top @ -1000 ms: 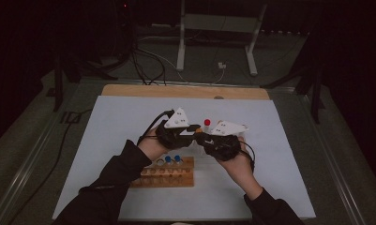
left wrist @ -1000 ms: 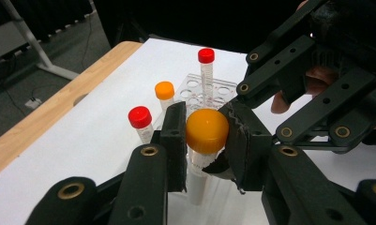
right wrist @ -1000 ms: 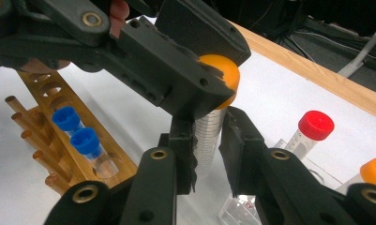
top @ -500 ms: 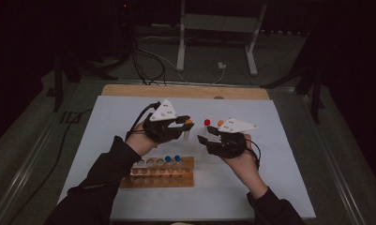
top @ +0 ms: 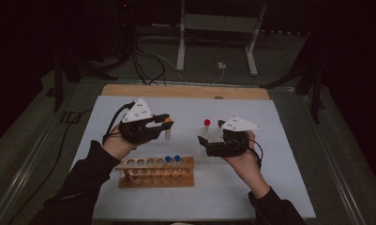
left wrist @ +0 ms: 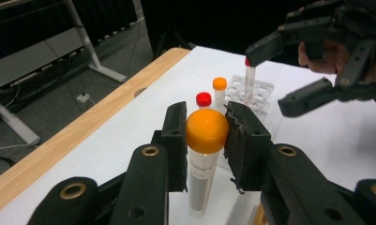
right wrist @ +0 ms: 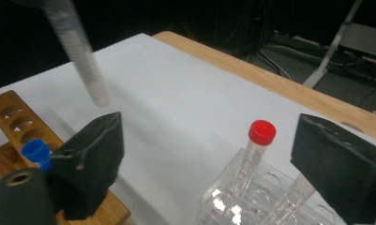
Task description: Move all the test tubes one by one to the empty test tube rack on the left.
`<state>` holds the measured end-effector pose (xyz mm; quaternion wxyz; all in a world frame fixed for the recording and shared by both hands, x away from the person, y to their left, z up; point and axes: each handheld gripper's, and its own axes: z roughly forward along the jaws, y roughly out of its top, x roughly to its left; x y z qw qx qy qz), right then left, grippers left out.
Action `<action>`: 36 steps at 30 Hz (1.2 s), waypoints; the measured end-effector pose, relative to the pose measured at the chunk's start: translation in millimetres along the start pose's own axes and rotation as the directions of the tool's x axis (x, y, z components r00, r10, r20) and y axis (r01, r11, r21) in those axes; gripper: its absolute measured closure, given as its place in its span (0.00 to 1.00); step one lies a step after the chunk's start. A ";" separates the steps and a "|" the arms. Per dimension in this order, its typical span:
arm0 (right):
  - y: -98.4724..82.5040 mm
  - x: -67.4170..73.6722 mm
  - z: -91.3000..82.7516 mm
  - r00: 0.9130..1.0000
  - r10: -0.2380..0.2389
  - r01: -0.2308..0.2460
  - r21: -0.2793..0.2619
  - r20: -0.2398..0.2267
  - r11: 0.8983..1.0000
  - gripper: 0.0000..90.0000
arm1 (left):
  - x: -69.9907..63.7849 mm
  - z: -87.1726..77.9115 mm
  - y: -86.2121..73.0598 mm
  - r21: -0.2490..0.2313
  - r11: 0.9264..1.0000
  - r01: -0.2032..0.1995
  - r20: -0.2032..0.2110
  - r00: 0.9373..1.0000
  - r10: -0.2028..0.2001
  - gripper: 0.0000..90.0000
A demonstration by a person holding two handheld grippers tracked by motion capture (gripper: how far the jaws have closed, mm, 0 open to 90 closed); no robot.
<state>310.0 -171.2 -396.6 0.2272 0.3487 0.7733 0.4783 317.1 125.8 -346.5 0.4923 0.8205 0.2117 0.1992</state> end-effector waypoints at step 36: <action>-6.8 -7.3 -0.6 0.999 0.010 -0.009 0.039 -0.043 0.999 0.00 | -23.0 -23.8 -61.8 0.009 0.995 0.103 0.082 0.991 -0.104 0.79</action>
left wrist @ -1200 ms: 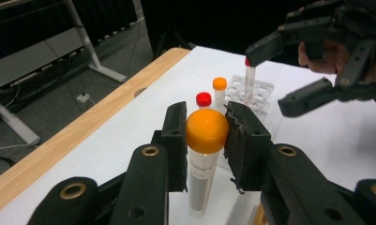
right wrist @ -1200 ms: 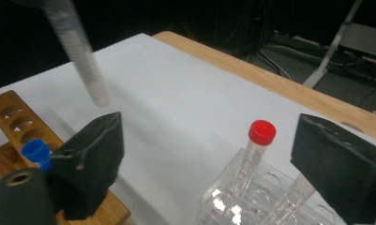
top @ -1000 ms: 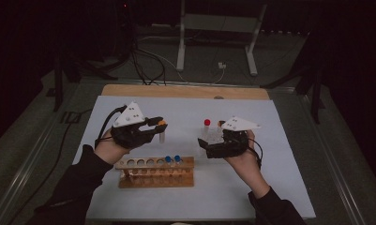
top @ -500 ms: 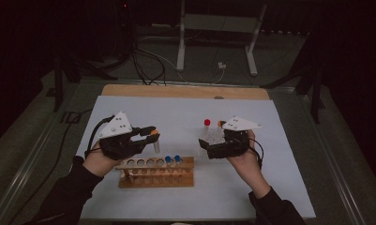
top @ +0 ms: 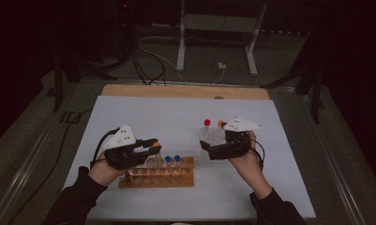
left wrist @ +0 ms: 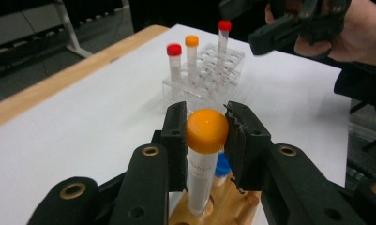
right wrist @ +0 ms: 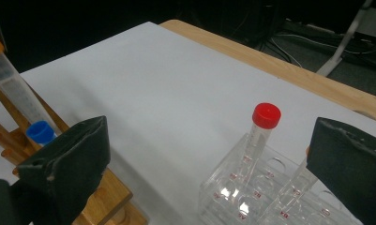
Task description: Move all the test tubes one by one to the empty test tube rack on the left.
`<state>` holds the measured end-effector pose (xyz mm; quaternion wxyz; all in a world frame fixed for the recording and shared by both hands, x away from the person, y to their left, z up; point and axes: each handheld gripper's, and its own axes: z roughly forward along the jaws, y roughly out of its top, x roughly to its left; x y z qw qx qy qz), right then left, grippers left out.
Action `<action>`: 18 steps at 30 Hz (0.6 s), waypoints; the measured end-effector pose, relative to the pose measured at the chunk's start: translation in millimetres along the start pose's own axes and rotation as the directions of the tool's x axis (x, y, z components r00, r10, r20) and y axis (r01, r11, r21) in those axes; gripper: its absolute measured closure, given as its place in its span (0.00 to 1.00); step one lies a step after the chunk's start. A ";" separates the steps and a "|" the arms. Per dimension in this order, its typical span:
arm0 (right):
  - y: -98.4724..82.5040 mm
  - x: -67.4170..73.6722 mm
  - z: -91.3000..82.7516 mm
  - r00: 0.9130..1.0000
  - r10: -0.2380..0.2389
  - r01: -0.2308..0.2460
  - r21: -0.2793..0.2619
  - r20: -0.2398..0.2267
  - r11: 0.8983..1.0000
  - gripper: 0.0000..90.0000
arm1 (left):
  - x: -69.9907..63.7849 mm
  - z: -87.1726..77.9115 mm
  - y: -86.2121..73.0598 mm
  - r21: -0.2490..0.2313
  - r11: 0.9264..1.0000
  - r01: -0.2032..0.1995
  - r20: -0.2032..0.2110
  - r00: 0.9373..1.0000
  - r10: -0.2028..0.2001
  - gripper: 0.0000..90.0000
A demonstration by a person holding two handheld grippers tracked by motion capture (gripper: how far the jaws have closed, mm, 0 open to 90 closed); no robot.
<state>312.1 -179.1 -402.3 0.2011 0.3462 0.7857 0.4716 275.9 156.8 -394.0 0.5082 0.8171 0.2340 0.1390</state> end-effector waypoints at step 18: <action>0.3 -0.6 -2.5 1.000 0.005 -0.005 -0.008 -0.008 1.000 0.00 | -4.5 21.4 -35.5 0.068 0.998 -0.007 0.003 1.000 0.006 0.79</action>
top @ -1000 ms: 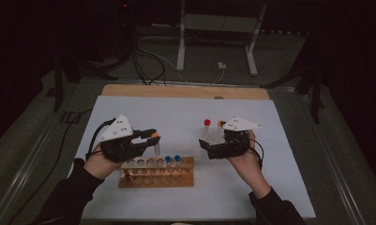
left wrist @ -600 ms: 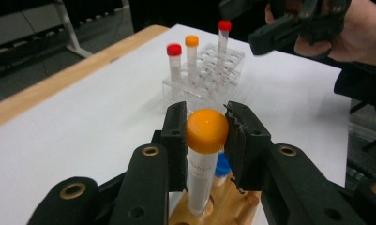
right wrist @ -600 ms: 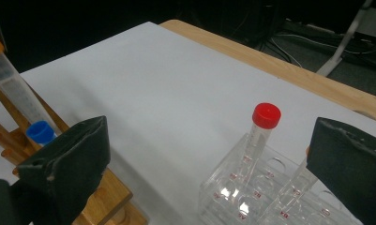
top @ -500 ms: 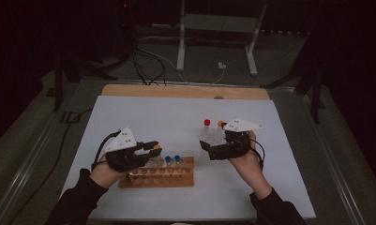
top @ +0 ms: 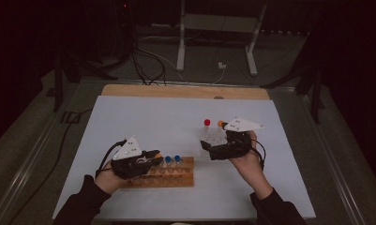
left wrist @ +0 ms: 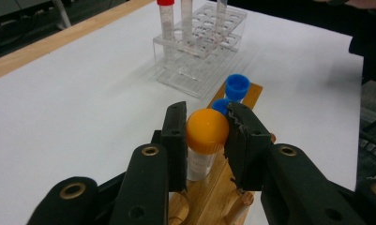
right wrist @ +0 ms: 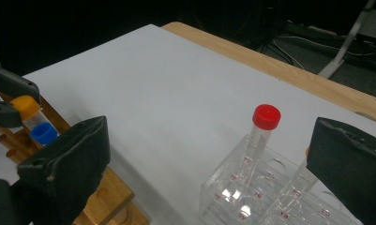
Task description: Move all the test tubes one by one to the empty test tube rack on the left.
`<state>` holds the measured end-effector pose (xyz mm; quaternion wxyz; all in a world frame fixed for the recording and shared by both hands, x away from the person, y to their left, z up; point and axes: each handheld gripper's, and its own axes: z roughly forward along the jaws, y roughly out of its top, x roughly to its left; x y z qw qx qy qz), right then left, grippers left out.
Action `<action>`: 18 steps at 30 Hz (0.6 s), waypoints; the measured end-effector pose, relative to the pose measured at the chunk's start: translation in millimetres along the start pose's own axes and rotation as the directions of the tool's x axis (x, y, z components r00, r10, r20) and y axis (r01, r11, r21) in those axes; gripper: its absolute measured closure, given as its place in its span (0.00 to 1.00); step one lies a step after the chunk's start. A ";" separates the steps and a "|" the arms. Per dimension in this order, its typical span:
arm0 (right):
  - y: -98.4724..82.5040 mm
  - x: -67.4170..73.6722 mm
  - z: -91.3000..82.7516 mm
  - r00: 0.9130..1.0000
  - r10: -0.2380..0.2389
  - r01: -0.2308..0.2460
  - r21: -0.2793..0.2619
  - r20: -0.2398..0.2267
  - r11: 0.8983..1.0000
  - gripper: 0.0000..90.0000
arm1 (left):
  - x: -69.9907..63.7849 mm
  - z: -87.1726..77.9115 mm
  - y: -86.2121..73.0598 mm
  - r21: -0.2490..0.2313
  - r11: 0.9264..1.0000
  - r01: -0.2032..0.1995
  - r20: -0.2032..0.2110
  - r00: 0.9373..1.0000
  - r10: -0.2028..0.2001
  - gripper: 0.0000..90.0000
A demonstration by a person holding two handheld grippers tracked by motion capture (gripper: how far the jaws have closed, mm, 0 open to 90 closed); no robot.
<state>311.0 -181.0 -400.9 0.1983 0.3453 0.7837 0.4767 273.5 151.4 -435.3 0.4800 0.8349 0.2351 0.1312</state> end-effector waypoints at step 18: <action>-1.0 -1.8 -1.2 1.000 0.000 0.000 -0.002 -0.003 1.000 0.00 | 1.9 4.0 -4.5 0.022 1.000 -0.014 0.016 1.000 0.014 0.79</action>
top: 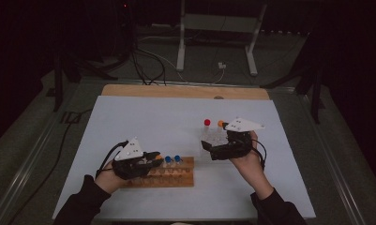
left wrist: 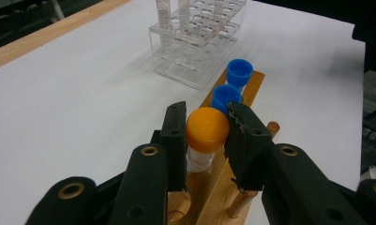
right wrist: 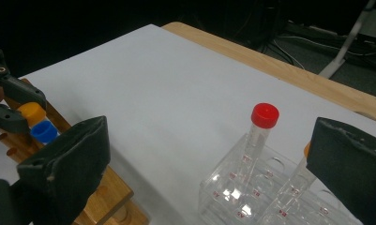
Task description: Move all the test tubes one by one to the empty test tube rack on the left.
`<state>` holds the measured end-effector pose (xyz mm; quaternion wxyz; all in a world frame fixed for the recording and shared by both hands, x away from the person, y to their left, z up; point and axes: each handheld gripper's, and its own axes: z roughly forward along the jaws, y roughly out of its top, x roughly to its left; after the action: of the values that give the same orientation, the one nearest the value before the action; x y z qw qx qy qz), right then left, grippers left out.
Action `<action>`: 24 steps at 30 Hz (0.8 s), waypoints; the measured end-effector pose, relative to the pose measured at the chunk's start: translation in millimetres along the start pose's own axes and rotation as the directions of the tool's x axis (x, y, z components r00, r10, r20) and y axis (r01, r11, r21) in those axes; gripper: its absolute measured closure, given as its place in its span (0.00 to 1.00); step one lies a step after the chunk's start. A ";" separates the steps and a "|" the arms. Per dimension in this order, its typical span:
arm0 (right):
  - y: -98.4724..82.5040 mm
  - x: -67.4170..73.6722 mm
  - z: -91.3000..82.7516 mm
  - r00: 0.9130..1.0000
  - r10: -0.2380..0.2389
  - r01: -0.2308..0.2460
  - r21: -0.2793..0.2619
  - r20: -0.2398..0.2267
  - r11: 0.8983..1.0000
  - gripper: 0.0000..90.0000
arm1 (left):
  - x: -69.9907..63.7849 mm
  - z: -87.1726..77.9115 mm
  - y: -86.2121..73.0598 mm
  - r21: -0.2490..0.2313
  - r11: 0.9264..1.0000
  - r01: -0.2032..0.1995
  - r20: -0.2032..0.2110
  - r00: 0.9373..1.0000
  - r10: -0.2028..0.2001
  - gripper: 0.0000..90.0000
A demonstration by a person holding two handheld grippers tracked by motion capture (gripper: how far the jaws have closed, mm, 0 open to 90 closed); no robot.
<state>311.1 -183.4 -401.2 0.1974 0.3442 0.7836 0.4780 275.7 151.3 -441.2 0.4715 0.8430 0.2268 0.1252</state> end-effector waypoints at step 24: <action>-5.4 -29.4 -5.4 0.994 0.039 -0.037 -0.015 0.107 0.999 0.04 | 11.1 -24.2 3.5 -0.117 0.990 0.079 0.015 0.997 -0.078 0.07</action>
<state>325.9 -209.7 -404.0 0.2322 0.3829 0.7621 0.4677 275.9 173.2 -425.6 0.5261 0.8048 0.2495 0.1152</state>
